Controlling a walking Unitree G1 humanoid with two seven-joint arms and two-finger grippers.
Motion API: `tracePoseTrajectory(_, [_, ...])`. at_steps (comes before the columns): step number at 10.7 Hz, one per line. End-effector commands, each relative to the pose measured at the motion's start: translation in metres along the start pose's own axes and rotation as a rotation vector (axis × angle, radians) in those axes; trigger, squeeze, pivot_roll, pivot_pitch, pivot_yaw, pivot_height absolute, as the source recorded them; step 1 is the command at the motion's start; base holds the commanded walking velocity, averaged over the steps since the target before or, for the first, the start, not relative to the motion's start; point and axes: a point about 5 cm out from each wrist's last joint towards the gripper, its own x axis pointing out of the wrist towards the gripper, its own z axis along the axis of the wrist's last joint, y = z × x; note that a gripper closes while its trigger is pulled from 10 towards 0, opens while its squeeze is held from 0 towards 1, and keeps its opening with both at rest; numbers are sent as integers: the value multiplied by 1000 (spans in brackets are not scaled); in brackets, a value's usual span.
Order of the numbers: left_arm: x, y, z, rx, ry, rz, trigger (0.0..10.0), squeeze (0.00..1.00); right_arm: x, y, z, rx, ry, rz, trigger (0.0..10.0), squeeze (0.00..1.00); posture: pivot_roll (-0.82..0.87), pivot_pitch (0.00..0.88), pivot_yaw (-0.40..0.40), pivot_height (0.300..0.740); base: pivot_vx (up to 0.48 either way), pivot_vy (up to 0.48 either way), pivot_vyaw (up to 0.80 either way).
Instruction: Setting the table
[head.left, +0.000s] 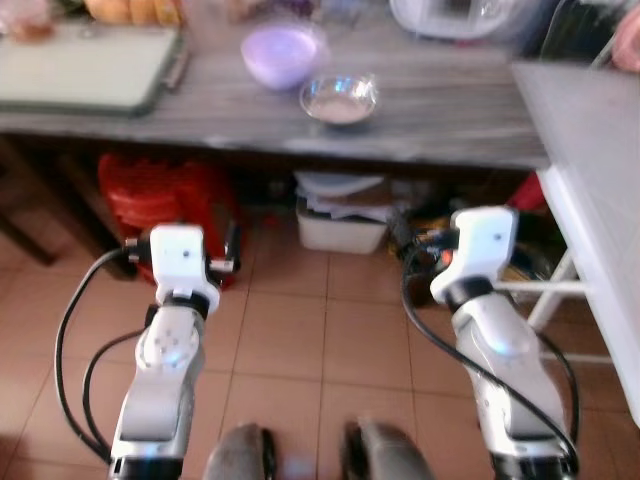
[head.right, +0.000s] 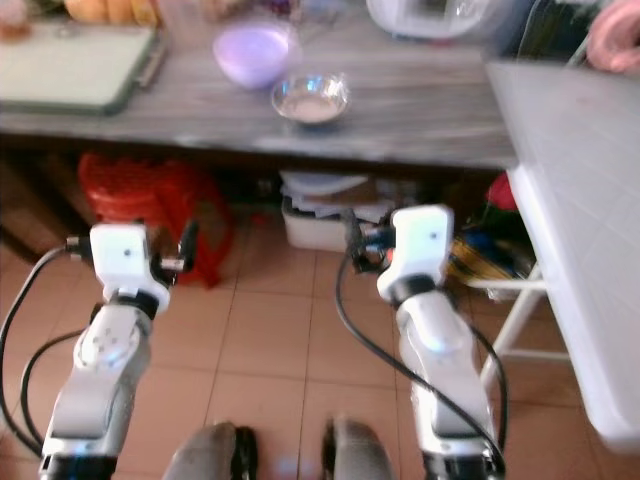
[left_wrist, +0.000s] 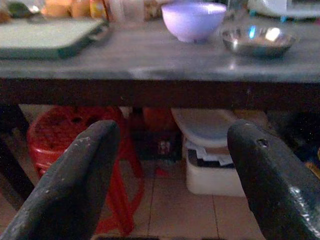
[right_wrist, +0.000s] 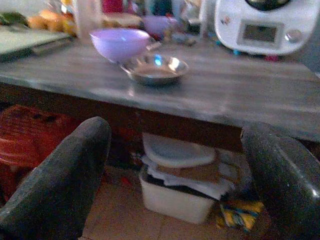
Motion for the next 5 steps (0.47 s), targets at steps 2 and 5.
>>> tracePoseTrajectory(2, [-3,0,1,-1,-5,-12,10000,0,3,-5,-1,-12,6,-12,10000,0,-47,166,21,740,0,-126,0])
tracePoseTrajectory(5, [-4,-1,2,-11,-12,-33,10000,0,6,-6,-3,-112,14,-44,10000,0,-47,164,20,740,0,-356,0])
